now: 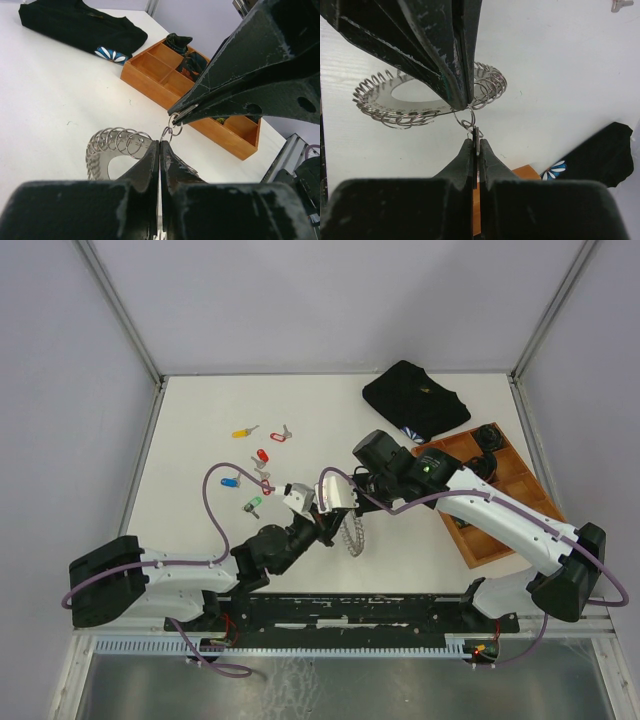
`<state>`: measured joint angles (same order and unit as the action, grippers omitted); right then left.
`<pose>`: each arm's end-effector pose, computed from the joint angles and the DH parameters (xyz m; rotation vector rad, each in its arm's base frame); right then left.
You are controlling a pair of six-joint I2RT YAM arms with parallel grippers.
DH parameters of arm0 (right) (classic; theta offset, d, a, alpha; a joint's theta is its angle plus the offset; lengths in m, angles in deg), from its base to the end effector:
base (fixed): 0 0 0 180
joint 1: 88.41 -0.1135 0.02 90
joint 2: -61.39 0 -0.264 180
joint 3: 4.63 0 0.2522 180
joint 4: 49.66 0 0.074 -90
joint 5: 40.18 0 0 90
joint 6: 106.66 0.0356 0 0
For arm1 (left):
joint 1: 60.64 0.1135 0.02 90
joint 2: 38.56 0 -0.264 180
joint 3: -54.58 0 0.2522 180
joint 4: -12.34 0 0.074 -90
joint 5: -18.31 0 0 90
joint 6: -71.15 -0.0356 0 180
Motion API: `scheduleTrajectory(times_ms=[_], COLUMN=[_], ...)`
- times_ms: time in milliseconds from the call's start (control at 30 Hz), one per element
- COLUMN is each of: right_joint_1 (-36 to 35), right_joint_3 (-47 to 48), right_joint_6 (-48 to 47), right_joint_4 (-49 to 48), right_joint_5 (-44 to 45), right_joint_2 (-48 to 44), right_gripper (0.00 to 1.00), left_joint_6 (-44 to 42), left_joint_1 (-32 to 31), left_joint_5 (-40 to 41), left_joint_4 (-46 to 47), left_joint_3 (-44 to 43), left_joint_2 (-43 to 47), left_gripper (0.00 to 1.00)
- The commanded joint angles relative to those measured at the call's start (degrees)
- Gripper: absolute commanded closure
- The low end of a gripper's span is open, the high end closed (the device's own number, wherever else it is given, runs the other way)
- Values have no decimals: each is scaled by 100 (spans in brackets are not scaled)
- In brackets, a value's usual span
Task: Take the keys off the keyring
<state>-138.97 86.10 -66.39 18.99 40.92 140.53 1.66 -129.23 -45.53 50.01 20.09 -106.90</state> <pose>0.1715 0.2172 0.3318 -2.0036 1.5958 0.2048 0.1014 -0.2156 0.2254 0.2768 1.5551 -0.8958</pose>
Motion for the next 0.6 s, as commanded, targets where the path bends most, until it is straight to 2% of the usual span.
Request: scheduleTrajectory(times_ms=[0, 133, 200, 400, 567], right_joint_1=[13, 12, 12, 12, 14], right_joint_3=[3, 1, -3, 20, 29], right_joint_6=[17, -8, -23, -96, -215], right_joint_4=[-181, -159, -147, -73, 22], right_joint_5=[-32, -52, -64, -164, -264], right_joint_2=[-208, -210, -202, -194, -188], right_gripper=[100, 100, 100, 100, 100], left_joint_6=[-100, -95, -96, -333, -1038], left_joint_1=[33, 44, 40, 53, 56], left_joint_5=[-41, -40, -44, -129, -700], left_joint_4=[268, 162, 118, 282, 756], left_joint_3=[-38, 80, 177, 676, 1157], left_joint_2=[155, 430, 593, 1158, 1514], left_gripper=[90, 71, 66, 58, 51])
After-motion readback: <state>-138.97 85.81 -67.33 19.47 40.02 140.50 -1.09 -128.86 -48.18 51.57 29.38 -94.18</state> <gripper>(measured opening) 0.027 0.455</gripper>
